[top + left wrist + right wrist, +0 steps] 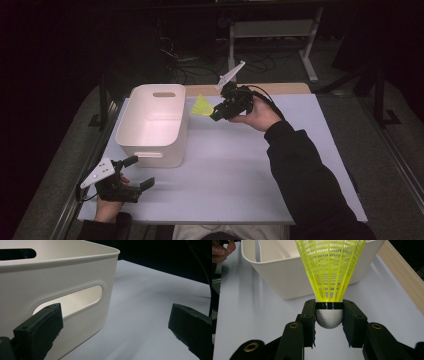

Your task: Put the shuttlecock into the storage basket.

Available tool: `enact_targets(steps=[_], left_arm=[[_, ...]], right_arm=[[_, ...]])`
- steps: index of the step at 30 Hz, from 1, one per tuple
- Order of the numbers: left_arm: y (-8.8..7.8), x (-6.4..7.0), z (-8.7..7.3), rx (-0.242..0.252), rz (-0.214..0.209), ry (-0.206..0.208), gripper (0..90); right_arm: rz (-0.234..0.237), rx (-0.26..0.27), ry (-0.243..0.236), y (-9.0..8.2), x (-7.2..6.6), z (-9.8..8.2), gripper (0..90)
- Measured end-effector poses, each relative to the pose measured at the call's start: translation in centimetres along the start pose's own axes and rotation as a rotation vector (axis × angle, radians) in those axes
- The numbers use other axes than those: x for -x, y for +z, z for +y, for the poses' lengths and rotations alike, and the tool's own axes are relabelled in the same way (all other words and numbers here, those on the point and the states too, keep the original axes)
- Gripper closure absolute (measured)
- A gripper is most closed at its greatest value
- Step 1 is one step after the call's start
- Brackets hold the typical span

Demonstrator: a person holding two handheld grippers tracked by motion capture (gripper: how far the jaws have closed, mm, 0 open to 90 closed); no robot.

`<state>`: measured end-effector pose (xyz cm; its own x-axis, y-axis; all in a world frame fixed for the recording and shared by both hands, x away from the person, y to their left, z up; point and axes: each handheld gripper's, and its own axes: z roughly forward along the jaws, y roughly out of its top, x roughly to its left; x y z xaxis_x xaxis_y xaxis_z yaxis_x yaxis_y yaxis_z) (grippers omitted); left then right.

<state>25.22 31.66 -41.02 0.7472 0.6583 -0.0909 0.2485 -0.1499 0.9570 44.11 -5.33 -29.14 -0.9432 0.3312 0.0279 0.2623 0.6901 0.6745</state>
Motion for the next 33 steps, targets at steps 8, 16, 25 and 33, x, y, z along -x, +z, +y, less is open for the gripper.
enact_targets(steps=[8,16,25,33], left_arm=[[0.0,0.0,0.0,-0.002,0.0,0.002,0.0],[0.0,0.0,0.0,0.0,0.0,-0.001,0.0],[0.0,0.0,0.0,0.0,0.0,0.0,0.0],[0.0,0.0,0.0,0.0,0.0,0.001,0.0]], right_arm=[[0.005,0.013,-0.028,-0.3,-0.6,1.1,63.2],[0.009,0.02,-0.042,-0.5,-1.0,2.1,63.3],[0.013,0.03,-0.065,-0.6,-1.6,3.4,63.3],[0.022,0.031,-0.085,-0.1,-2.2,4.5,63.3]])
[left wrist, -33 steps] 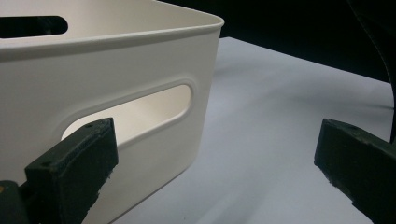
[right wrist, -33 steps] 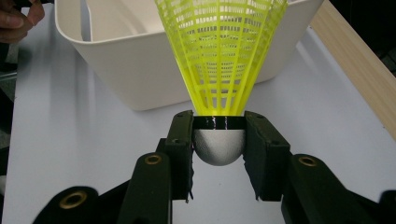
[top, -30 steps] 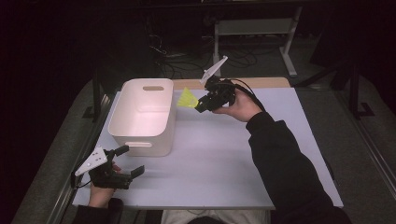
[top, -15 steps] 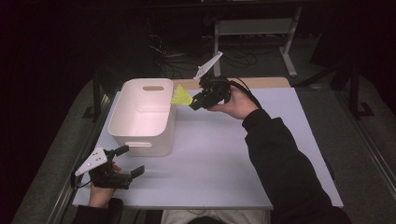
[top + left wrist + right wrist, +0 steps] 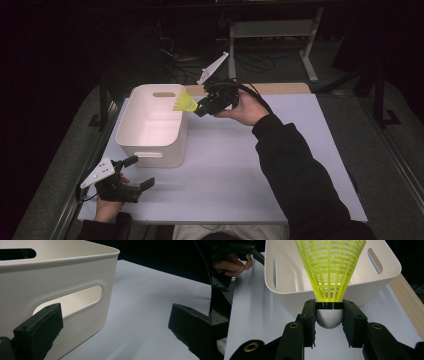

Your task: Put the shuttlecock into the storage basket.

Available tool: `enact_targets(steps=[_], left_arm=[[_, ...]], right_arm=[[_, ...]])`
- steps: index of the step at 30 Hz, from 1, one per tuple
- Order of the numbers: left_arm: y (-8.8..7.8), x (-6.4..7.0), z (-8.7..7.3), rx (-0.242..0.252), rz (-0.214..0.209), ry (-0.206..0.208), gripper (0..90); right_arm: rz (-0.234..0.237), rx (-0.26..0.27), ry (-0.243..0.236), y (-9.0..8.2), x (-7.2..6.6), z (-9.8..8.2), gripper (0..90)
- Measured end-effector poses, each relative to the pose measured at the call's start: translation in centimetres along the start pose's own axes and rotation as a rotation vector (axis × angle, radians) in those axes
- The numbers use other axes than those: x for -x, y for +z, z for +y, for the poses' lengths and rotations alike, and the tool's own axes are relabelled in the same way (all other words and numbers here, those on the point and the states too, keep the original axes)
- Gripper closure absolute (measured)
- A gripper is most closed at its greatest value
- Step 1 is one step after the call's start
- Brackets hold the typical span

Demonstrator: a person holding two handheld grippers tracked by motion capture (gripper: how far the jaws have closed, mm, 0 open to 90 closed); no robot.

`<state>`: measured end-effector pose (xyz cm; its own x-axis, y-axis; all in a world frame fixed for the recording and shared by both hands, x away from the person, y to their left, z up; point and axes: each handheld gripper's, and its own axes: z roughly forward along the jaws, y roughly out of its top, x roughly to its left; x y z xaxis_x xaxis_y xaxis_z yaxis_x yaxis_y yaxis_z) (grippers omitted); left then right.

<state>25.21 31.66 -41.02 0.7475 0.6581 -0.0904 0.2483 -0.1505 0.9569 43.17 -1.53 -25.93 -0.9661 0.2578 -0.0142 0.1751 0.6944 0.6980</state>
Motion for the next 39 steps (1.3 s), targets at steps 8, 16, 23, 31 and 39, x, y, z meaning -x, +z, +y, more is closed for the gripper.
enact_targets(steps=[8,16,23,31,39], left_arm=[[0.0,0.0,0.0,0.001,0.0,0.004,0.0],[0.0,0.0,0.0,0.001,0.0,0.002,0.0],[0.0,0.0,0.0,0.0,-0.002,0.002,0.0],[0.0,0.0,0.0,-0.007,-0.005,0.003,0.0],[0.0,0.0,0.0,-0.005,-0.004,0.003,0.0]], right_arm=[[0.017,0.0,-0.02,0.8,-0.5,1.0,63.3],[0.03,-0.003,-0.03,1.3,-0.9,1.9,63.3],[0.042,-0.002,-0.041,2.0,-1.2,2.6,63.3],[0.056,-0.003,-0.053,2.8,-1.5,3.2,63.3],[0.073,-0.002,-0.055,3.7,-1.8,3.6,63.3]])
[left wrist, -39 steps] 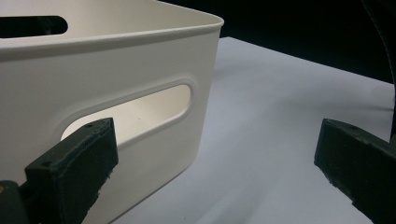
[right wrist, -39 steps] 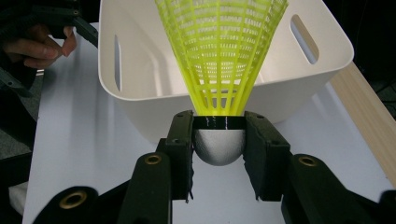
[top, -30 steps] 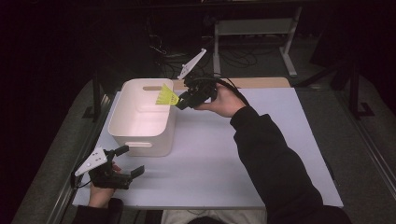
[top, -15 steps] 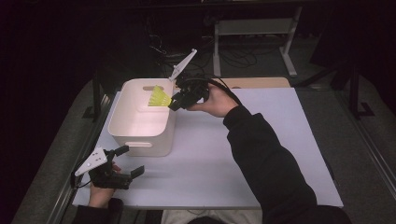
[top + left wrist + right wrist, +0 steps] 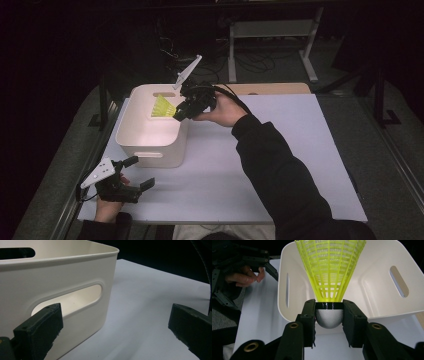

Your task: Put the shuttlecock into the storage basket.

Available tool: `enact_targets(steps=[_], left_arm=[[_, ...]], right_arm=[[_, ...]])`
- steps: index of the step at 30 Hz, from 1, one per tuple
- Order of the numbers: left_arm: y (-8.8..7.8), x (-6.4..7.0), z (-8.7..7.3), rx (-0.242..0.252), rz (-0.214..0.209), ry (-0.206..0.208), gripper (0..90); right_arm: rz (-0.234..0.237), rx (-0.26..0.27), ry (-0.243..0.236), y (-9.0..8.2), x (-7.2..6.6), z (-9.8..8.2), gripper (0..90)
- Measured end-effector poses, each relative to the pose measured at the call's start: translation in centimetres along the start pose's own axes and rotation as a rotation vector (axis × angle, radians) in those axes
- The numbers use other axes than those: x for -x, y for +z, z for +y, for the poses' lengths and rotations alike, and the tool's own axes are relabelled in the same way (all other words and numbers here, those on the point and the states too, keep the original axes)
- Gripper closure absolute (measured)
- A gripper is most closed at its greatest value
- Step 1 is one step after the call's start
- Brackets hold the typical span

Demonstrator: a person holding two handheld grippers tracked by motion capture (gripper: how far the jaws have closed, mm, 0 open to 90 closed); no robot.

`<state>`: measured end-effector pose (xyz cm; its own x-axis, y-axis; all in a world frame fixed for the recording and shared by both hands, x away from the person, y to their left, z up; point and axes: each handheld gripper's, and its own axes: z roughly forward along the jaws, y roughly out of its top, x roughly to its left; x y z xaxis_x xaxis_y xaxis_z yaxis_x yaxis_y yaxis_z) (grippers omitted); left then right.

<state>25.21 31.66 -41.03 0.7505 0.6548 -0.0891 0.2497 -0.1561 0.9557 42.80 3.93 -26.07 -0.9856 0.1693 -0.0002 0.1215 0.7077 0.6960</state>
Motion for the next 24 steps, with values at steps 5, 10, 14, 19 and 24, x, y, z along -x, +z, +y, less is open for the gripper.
enact_targets(steps=[5,10,14,19,24], left_arm=[[0.0,0.0,0.0,0.001,0.0,0.001,0.0],[0.0,0.0,0.0,0.002,0.0,0.0,0.0],[0.0,0.0,0.0,0.003,0.001,0.0,0.0],[0.0,0.0,0.0,0.005,0.003,-0.001,0.0],[0.0,0.0,0.0,0.005,0.002,0.0,0.0]], right_arm=[[0.013,-0.007,-0.003,0.8,-0.1,0.2,63.3],[0.025,-0.004,-0.008,1.6,-0.3,0.4,63.2],[0.036,-0.003,-0.011,2.2,-0.2,0.6,63.3],[0.05,-0.01,-0.01,3.2,-0.2,0.6,63.2],[0.063,-0.011,-0.012,4.0,-0.1,0.7,63.2]])
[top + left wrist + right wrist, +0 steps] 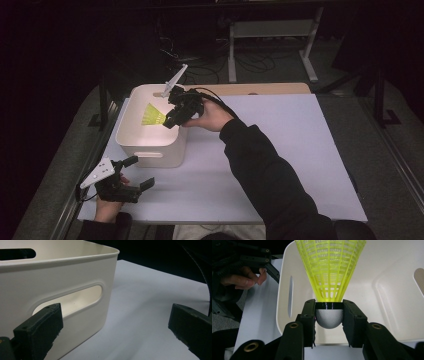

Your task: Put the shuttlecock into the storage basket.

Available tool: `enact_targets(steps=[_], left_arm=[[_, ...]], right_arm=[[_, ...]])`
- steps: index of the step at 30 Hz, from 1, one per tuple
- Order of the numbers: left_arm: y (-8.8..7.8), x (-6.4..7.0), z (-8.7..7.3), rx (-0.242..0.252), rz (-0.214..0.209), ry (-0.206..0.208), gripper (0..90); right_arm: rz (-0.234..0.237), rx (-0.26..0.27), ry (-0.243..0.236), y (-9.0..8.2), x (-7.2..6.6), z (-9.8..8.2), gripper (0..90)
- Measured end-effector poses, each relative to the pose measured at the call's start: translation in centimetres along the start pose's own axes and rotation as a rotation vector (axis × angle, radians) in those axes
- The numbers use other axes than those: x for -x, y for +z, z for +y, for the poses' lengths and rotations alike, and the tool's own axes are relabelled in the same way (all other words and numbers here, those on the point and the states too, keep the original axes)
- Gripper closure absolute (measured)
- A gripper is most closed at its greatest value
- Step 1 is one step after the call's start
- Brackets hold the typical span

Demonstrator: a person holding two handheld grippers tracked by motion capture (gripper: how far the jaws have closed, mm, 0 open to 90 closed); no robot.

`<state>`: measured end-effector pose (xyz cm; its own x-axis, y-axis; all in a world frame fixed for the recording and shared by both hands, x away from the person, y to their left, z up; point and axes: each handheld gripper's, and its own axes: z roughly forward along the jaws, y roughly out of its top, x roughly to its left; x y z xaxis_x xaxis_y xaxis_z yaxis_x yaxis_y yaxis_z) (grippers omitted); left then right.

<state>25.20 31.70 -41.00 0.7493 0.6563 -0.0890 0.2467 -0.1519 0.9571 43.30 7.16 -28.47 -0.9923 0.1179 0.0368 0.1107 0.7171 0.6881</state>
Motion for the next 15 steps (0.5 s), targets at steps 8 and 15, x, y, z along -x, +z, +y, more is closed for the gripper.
enact_targets(steps=[8,15], left_arm=[[0.0,0.0,0.0,0.0,0.0,0.0,0.0],[0.0,0.0,0.0,-0.001,0.001,0.004,0.0]], right_arm=[[0.014,-0.008,0.008,0.9,0.2,-0.1,63.3],[0.033,-0.022,0.011,1.9,0.1,-0.2,63.2]])
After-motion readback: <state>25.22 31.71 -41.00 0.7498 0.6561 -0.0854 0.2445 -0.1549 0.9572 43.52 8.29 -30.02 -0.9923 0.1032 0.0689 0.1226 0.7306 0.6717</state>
